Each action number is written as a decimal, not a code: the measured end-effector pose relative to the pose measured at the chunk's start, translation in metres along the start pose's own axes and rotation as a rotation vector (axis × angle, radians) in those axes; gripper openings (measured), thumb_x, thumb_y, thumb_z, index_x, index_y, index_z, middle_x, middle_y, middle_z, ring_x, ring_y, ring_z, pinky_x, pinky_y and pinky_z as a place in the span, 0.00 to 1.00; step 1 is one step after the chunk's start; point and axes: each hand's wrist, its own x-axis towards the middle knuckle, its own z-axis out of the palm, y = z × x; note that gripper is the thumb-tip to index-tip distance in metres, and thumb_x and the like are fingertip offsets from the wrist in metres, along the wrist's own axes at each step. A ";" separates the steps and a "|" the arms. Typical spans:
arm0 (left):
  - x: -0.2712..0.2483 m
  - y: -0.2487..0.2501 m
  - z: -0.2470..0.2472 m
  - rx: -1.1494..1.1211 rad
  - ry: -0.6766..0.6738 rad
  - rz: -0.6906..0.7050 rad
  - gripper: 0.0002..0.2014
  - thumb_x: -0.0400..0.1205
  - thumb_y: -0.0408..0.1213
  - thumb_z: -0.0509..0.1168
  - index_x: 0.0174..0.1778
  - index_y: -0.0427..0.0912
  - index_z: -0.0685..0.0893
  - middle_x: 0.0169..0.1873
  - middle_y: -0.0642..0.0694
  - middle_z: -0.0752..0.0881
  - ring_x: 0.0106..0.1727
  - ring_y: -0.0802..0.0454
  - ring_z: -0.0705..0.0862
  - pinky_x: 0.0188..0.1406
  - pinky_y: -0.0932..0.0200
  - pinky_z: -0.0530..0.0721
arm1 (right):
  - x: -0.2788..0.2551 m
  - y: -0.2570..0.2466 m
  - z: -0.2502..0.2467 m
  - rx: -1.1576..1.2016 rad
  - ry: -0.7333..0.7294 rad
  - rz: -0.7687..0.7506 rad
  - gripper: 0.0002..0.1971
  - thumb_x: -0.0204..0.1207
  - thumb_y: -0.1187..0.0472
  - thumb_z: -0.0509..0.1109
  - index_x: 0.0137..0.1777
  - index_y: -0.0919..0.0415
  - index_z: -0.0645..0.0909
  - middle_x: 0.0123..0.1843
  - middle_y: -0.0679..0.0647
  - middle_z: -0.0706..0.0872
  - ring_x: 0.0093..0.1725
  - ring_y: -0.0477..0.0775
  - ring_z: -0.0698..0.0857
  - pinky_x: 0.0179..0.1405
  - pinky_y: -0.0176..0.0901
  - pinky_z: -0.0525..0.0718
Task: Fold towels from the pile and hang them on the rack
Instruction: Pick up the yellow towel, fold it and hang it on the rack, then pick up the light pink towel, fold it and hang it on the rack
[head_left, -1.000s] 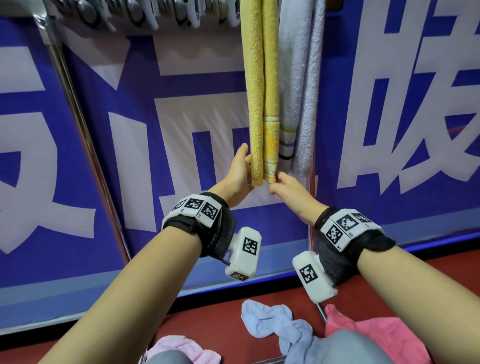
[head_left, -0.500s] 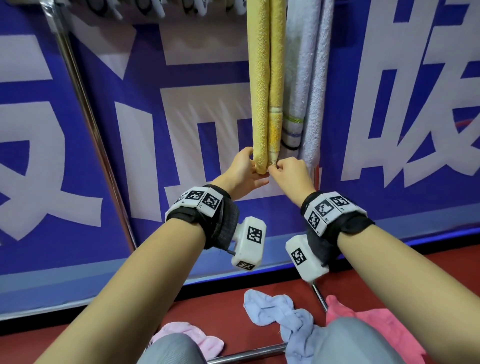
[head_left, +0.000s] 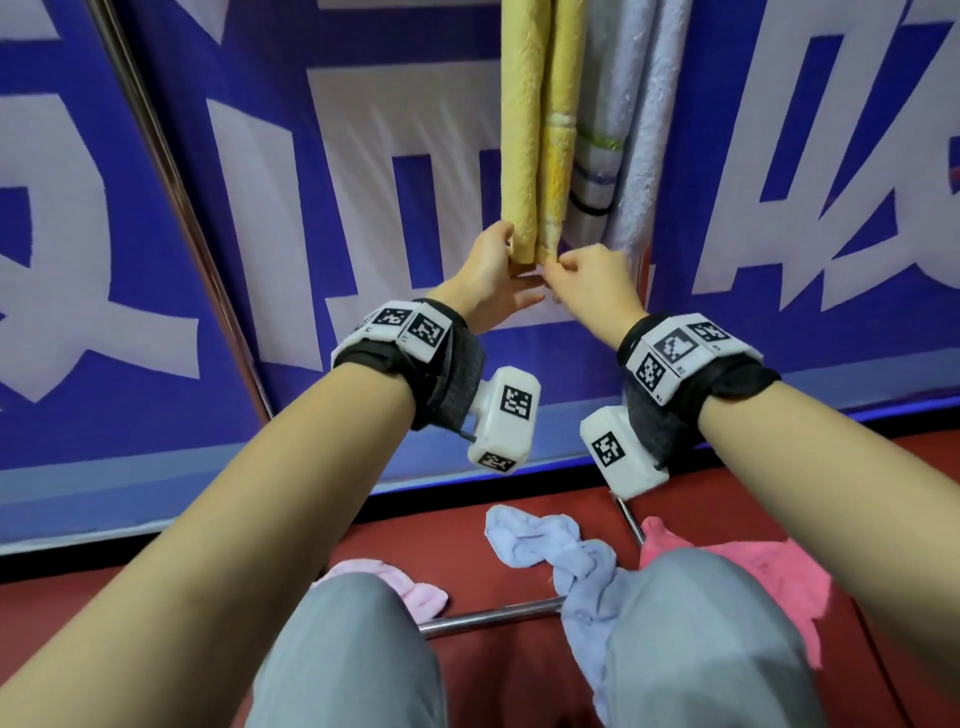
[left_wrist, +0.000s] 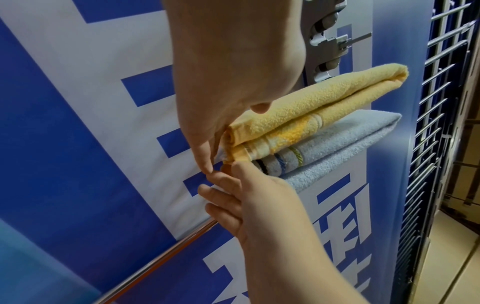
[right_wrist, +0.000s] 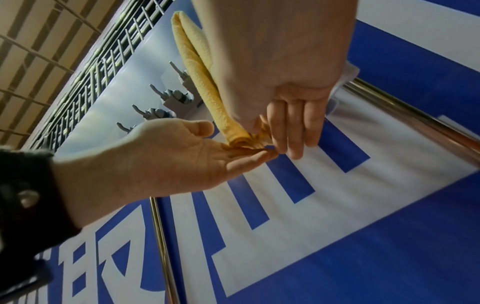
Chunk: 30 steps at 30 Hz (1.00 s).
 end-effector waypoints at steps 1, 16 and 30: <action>0.000 -0.004 -0.001 0.014 0.015 -0.010 0.14 0.85 0.41 0.48 0.48 0.36 0.76 0.43 0.41 0.78 0.47 0.45 0.78 0.43 0.55 0.79 | -0.001 0.005 0.004 0.026 -0.014 0.041 0.18 0.75 0.59 0.60 0.32 0.72 0.82 0.35 0.70 0.87 0.39 0.67 0.85 0.44 0.56 0.85; -0.011 -0.135 -0.052 0.017 0.138 -0.263 0.27 0.88 0.48 0.46 0.78 0.34 0.61 0.63 0.39 0.73 0.70 0.38 0.74 0.60 0.46 0.75 | -0.079 0.108 0.047 0.341 -0.220 0.575 0.12 0.78 0.67 0.56 0.36 0.59 0.77 0.29 0.58 0.84 0.15 0.42 0.81 0.18 0.29 0.78; -0.013 -0.212 -0.089 0.087 0.151 -0.404 0.23 0.88 0.46 0.46 0.77 0.38 0.64 0.71 0.41 0.75 0.58 0.43 0.80 0.57 0.49 0.77 | -0.101 0.132 0.078 0.306 -0.421 0.658 0.10 0.80 0.67 0.55 0.51 0.64 0.79 0.30 0.59 0.82 0.13 0.43 0.79 0.15 0.27 0.74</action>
